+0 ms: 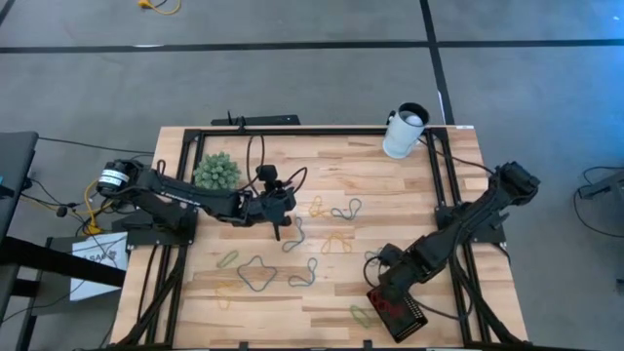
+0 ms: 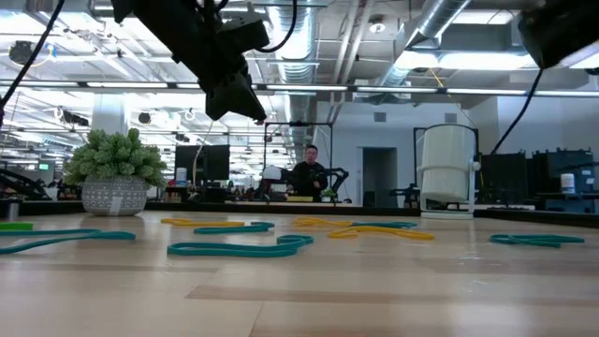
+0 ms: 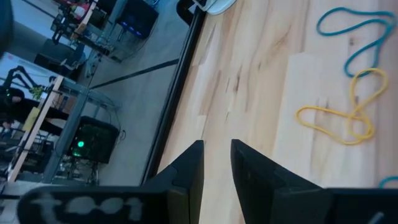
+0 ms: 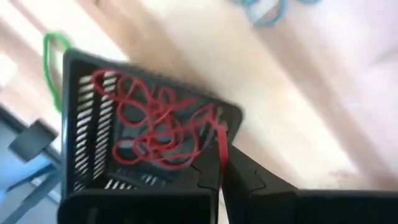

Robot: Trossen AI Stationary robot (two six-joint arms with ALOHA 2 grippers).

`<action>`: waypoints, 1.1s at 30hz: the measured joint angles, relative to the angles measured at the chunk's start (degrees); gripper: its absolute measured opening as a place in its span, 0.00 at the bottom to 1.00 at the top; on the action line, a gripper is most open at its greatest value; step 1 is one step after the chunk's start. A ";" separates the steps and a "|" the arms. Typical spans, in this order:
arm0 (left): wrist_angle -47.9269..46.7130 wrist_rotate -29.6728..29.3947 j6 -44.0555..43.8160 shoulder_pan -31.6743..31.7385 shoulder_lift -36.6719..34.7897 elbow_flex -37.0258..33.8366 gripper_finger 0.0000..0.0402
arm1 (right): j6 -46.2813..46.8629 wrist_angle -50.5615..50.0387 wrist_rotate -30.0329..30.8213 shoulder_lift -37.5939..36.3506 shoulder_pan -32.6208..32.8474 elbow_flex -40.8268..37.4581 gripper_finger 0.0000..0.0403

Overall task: Pick and place rubber bands into bin
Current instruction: Put the red rubber band into the black basket

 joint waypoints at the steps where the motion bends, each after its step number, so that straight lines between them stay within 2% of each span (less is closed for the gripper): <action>1: -0.02 -0.02 0.00 0.29 0.00 0.00 0.18 | 0.01 -0.10 1.01 0.00 0.00 0.47 0.00; 7: -0.39 0.00 -0.02 1.50 0.00 0.02 0.18 | 0.01 6.79 0.08 1.20 0.14 1.32 0.00; 17: -3.68 1.02 -1.86 1.87 0.00 0.04 0.18 | -4.44 7.66 -2.84 6.19 1.05 1.28 0.00; 25: -4.48 1.01 -2.66 1.87 0.02 0.04 0.18 | -3.84 7.67 -3.28 8.17 1.38 1.21 0.00; 33: -4.50 0.96 -1.11 1.87 0.02 0.04 0.18 | -2.97 10.76 -4.78 7.89 0.94 1.24 0.13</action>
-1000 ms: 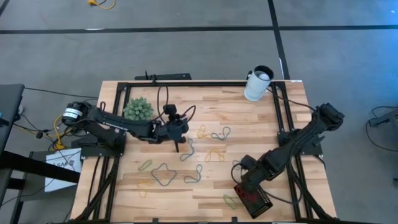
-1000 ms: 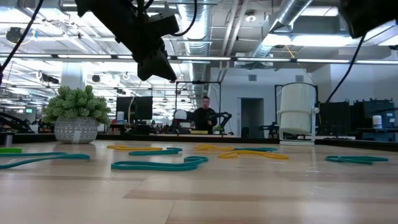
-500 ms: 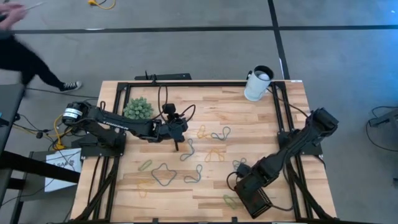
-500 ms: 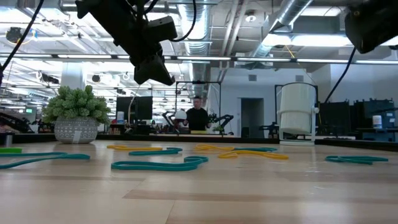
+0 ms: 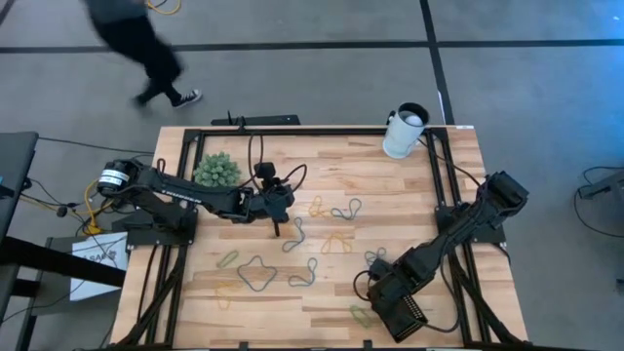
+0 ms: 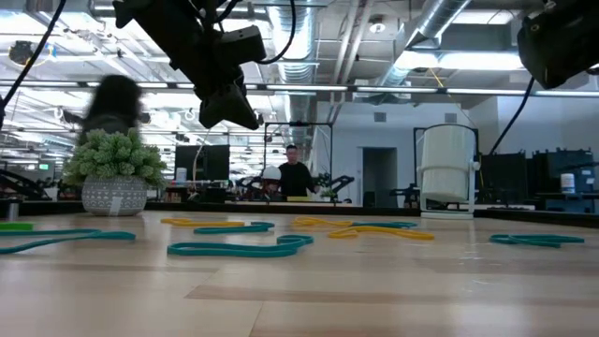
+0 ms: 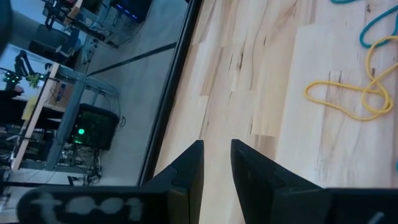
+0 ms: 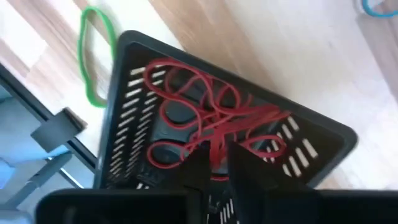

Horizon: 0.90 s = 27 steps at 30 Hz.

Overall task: Pick and place rubber bands into bin
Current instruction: Put the red rubber band into the black basket, then put the blue rubber band into the black basket

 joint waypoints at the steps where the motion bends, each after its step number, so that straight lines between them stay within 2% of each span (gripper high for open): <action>1: 0.04 -0.04 0.22 0.00 0.00 0.00 0.18 | 0.00 0.10 -0.02 0.00 -0.13 0.00 0.15; 6: -0.02 -1.77 1.64 0.00 -0.91 0.41 0.18 | 0.06 -0.78 0.02 0.07 -0.35 0.00 0.19; 14: -0.76 -4.26 2.46 0.00 -6.52 0.92 0.18 | 3.56 -1.06 -0.86 0.07 -0.33 0.00 0.18; 16: -1.82 -5.52 2.46 0.00 -8.23 0.90 0.18 | 6.60 0.10 -3.49 0.07 -0.35 0.00 0.18; 19: -3.28 -5.96 1.38 0.00 -10.72 0.90 0.18 | 10.53 2.98 -12.44 0.07 -0.20 0.02 0.18; 21: -3.57 -5.94 0.52 0.00 -11.77 0.90 0.18 | 11.88 2.82 -14.97 -0.05 0.25 0.04 0.18; 27: -3.59 -6.30 1.05 0.00 -13.05 0.90 0.18 | 6.91 -1.87 -10.81 -0.28 -1.17 0.04 0.16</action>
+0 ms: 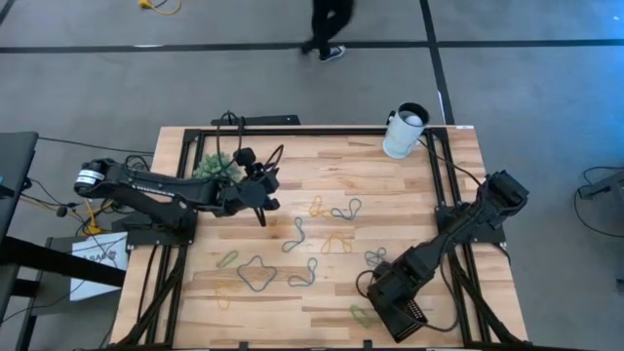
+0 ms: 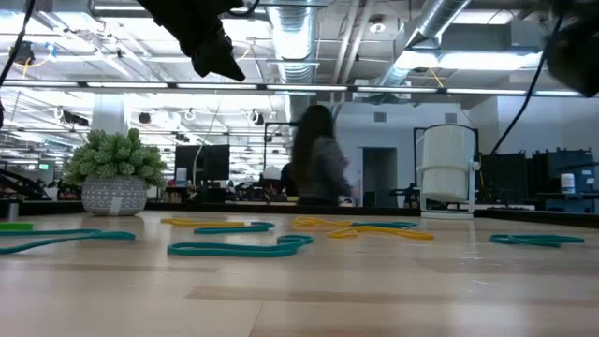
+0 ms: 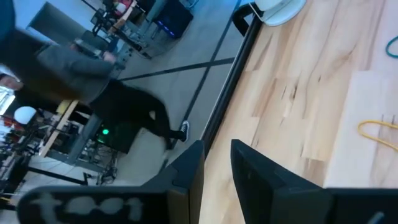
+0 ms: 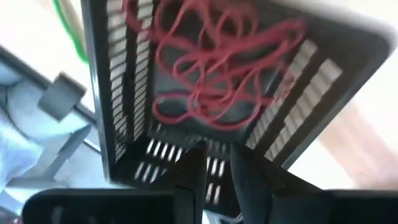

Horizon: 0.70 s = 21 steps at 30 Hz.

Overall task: Pick and place rubber bands into bin
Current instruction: Put the blue rubber band into the black basket

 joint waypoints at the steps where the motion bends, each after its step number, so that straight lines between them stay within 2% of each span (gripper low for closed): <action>1: -0.01 -0.41 0.37 0.00 -0.11 0.00 0.18 | -1.07 -0.61 0.62 0.00 -0.61 0.00 0.15; 6: -0.02 -4.03 2.02 0.00 -0.35 -0.02 0.18 | -10.74 -2.07 5.12 -0.07 -3.79 0.08 0.13; 9: -0.15 -3.51 1.78 0.00 -0.93 -0.05 0.18 | -15.77 -3.11 6.26 -0.64 -5.99 1.81 0.13; 14: 0.03 -2.38 2.63 -0.48 -5.45 -0.09 0.18 | -24.13 -8.87 14.29 -5.79 -8.97 6.39 0.12; 18: -2.08 -2.27 3.26 -0.44 -12.57 -0.09 0.18 | -28.39 -17.23 26.11 -12.54 -10.43 8.44 0.12; 21: -7.19 -1.93 2.23 -0.46 -19.46 -0.09 0.18 | -29.45 -22.02 40.13 -17.74 -10.79 7.86 0.12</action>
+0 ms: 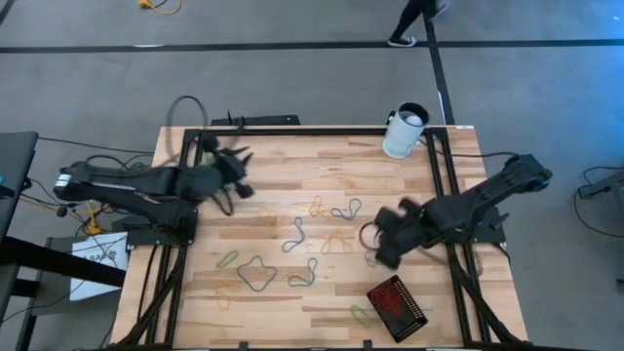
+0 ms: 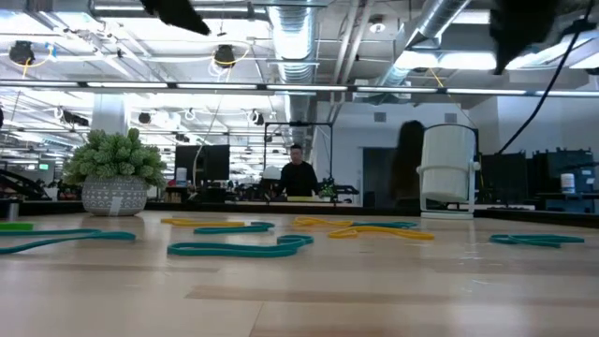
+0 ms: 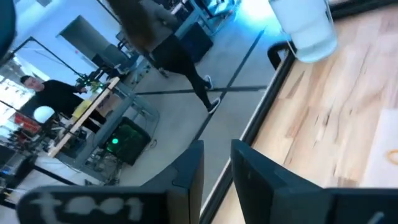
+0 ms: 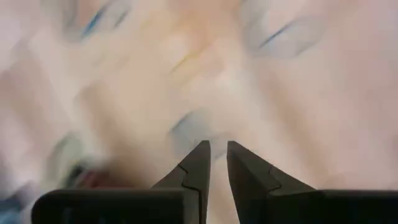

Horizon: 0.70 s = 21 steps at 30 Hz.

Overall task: Pick and place rubber bands into bin
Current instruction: Put the blue rubber band into the black basket

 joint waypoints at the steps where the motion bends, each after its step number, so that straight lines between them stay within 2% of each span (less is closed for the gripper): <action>1: -2.12 0.55 -1.35 0.02 -2.43 0.08 0.18 | 0.75 -1.13 5.29 -1.50 0.05 -0.59 0.12; 3: -8.54 3.15 -5.87 0.08 -7.17 -0.03 0.18 | 1.38 -1.06 12.10 -3.94 -0.03 -1.98 0.12; 4: -10.64 5.14 -8.63 0.09 -9.19 -0.41 0.18 | 1.02 -0.06 13.18 -4.91 -0.21 -2.91 0.12; 7: -17.07 14.00 -15.79 0.08 -15.06 -2.65 0.18 | -0.40 3.82 11.03 -6.26 -1.25 -6.25 0.12; 10: -17.03 19.98 -21.22 0.04 -19.11 -6.53 0.18 | -0.44 5.84 7.36 -5.92 -2.35 -9.43 0.12; 13: -16.50 20.23 -23.73 0.04 -21.77 -10.54 0.18 | -0.06 6.76 7.22 -3.83 -3.51 -11.82 0.13; 16: -15.45 17.76 -23.86 0.04 -22.98 -13.24 0.18 | -0.61 9.79 6.98 -0.89 -5.44 -13.95 0.13; 21: -14.15 16.88 -22.78 0.04 -22.92 -13.90 0.18 | -3.27 11.09 5.99 6.23 -9.65 -14.53 0.13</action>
